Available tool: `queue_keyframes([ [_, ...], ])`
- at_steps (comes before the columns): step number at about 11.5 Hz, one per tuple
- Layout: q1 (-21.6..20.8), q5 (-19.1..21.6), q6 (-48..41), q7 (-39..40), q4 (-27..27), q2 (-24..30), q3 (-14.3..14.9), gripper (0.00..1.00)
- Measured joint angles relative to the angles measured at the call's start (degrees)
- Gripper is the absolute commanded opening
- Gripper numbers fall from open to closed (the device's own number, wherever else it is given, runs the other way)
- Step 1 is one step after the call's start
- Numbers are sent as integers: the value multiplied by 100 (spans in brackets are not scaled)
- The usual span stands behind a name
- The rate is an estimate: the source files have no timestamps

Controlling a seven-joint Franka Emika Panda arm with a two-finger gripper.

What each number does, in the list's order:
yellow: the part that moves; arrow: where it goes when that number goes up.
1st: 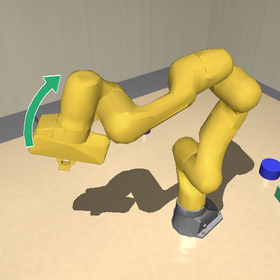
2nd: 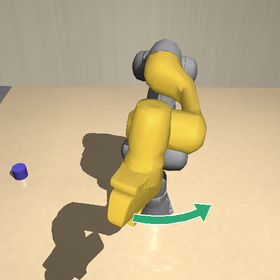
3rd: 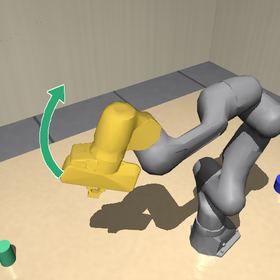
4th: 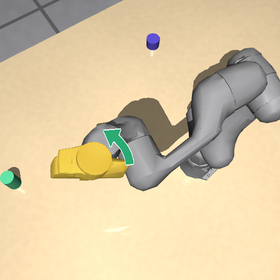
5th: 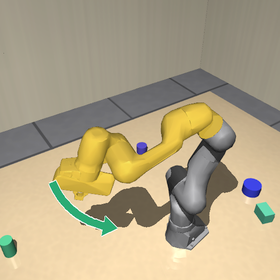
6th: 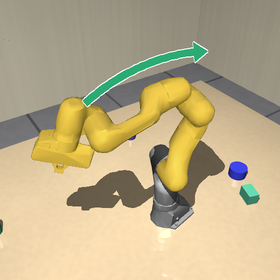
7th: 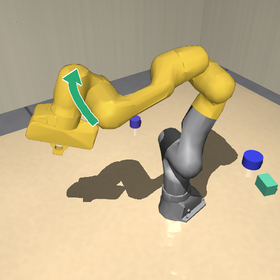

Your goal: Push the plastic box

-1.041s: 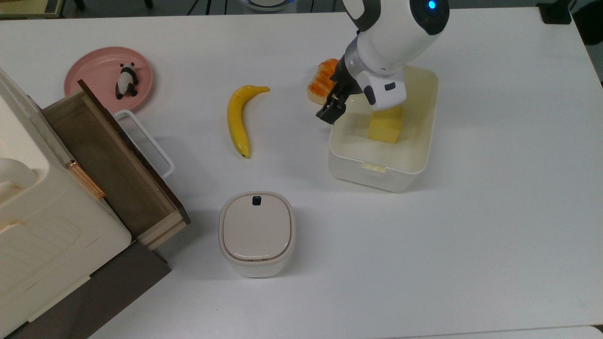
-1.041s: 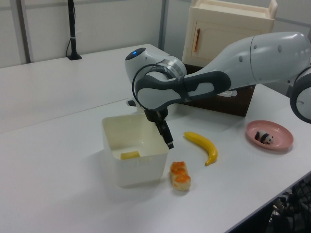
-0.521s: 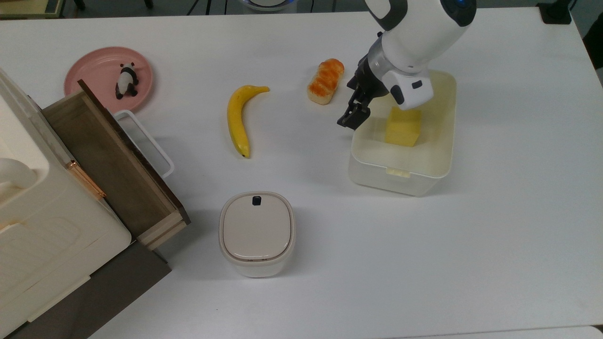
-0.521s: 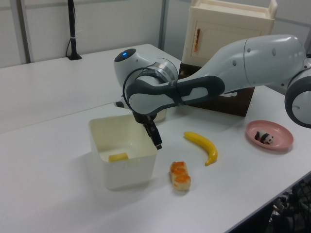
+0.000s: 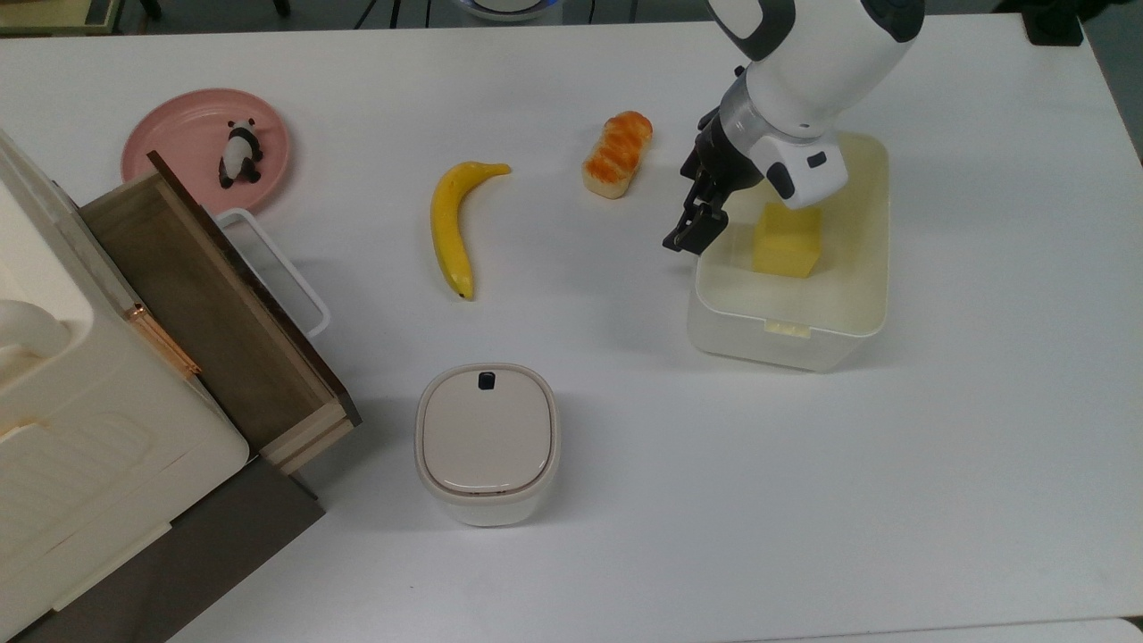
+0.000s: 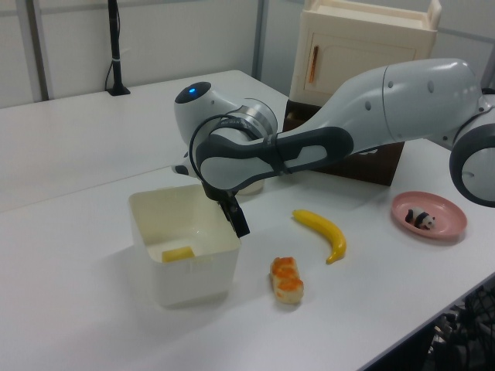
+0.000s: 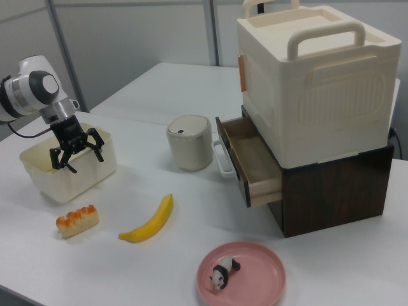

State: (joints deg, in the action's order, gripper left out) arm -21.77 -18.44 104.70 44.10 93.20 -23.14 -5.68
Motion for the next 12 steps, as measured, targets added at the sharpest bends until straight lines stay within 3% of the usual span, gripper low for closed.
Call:
queue_keyframes([
  [4,279,-4,36,-64,-164,324,13,100],
  [6,702,29,20,-67,-154,885,23,100],
  [9,1671,479,-170,-60,-136,1701,38,100],
  [12,2220,648,-360,-285,-114,2034,63,100],
])
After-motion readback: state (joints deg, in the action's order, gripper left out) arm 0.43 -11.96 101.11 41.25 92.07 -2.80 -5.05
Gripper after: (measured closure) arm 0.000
